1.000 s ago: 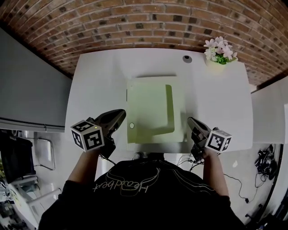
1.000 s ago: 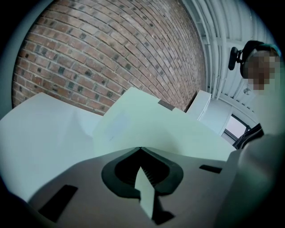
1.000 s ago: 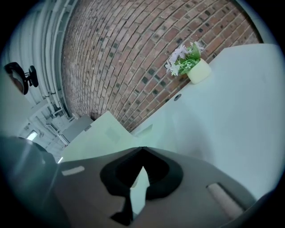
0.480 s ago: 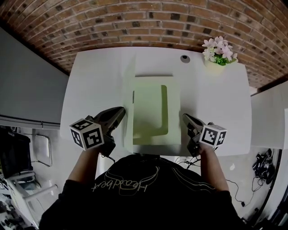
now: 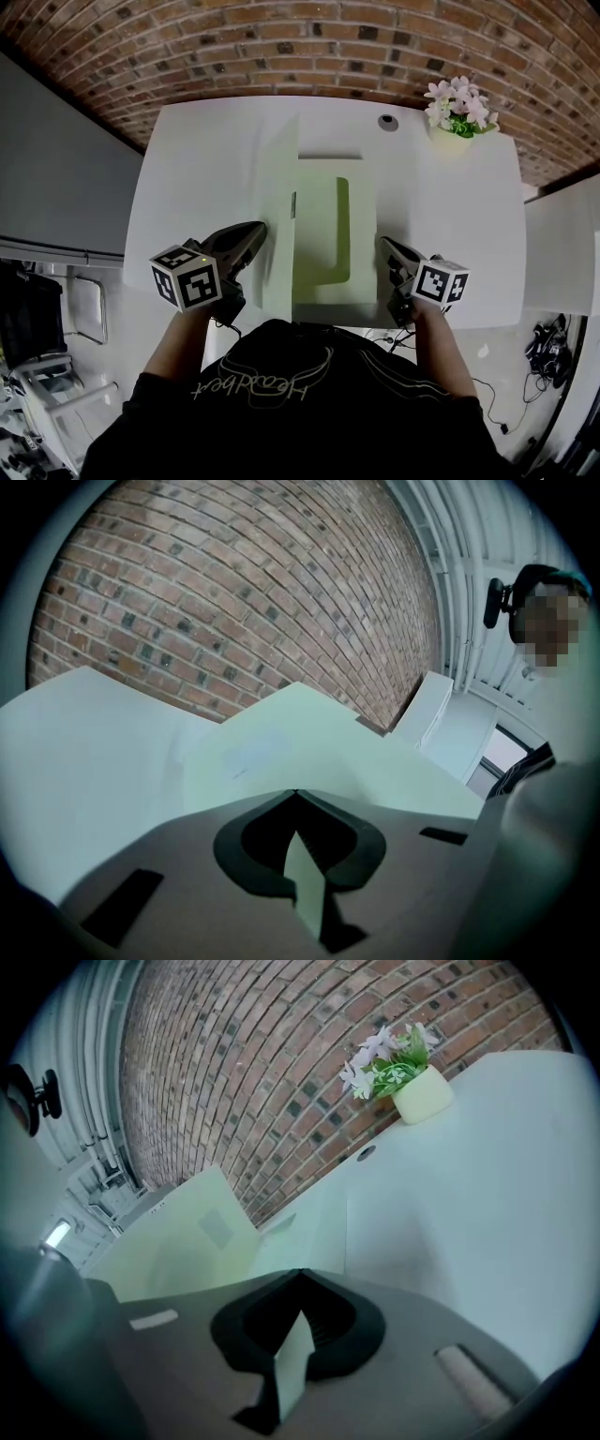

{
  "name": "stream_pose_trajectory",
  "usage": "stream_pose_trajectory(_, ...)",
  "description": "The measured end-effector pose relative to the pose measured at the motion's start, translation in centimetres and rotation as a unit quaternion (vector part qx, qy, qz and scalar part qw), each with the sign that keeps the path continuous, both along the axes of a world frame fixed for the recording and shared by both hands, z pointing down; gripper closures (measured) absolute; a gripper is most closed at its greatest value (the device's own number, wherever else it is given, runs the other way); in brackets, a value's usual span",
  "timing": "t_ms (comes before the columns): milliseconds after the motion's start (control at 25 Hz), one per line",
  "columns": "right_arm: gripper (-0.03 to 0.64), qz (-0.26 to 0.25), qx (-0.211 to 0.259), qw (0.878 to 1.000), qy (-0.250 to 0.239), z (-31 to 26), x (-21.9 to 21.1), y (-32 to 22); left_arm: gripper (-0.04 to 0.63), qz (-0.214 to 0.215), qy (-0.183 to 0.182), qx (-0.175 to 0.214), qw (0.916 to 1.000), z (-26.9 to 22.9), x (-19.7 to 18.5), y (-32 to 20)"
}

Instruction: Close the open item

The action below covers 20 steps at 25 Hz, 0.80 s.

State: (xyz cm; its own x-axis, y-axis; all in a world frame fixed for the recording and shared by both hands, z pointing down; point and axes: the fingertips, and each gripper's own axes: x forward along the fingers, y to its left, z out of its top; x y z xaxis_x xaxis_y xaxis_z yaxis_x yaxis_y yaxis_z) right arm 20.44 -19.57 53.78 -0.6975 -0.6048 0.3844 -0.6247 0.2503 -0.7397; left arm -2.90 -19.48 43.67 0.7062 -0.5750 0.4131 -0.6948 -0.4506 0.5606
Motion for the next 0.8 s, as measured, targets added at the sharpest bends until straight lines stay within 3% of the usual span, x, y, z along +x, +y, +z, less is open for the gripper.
stream_pose_trajectory(800,0.614,0.012,0.002,1.000,0.024,0.5,-0.8,-0.1,0.594,0.003,0.009,-0.016,0.9998,0.7,0.3,0.5)
